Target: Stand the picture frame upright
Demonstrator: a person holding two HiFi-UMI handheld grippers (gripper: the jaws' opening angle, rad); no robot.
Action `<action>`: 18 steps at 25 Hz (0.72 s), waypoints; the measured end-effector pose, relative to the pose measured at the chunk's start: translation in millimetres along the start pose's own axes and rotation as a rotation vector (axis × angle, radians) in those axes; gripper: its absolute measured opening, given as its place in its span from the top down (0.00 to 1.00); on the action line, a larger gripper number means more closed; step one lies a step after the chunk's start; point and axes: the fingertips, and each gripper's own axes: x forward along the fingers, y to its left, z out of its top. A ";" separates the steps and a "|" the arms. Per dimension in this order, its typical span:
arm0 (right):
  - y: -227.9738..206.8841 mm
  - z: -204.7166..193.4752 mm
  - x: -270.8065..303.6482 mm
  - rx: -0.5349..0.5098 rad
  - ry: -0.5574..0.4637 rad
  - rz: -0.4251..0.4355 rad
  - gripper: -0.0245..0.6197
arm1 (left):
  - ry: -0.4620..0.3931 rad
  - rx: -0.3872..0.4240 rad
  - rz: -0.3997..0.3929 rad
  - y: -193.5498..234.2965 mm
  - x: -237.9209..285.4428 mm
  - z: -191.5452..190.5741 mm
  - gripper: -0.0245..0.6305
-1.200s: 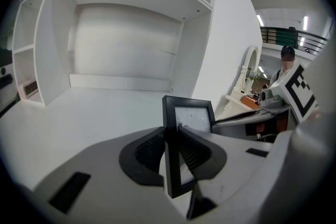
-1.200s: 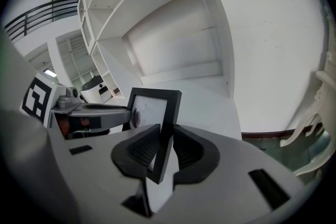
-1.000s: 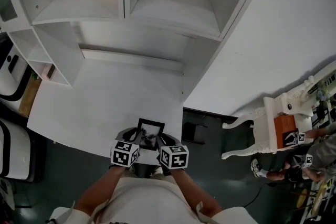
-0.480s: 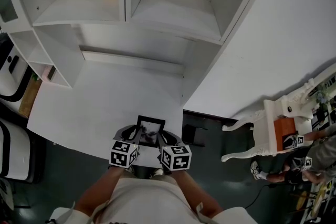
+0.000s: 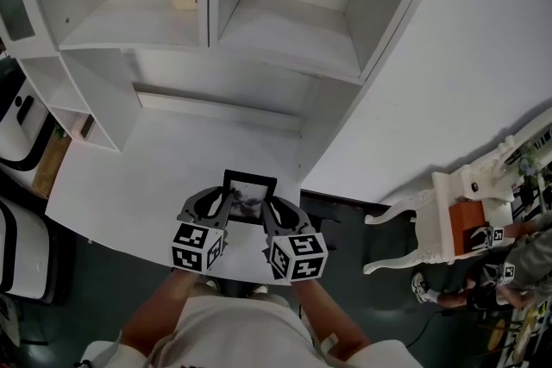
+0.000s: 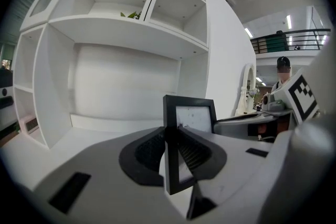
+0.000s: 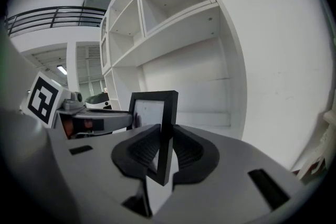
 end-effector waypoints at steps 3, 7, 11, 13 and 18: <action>1.7 32.7 -4.5 -0.029 -0.064 0.004 0.84 | -0.054 0.036 0.003 -0.3 -1.8 33.6 0.83; 3.9 77.0 -11.2 -0.054 -0.137 0.015 0.84 | -0.132 0.087 0.008 -1.6 -5.3 82.8 0.83; 9.3 124.1 -19.8 -0.094 -0.210 0.025 0.84 | -0.213 0.114 0.012 -3.0 -13.7 130.1 0.83; 11.5 147.7 -24.9 -0.117 -0.251 0.029 0.84 | -0.253 0.124 0.013 -4.4 -18.0 153.6 0.83; 14.9 200.5 -37.9 -0.151 -0.341 0.029 0.84 | -0.339 0.155 0.013 -9.7 -26.5 209.9 0.83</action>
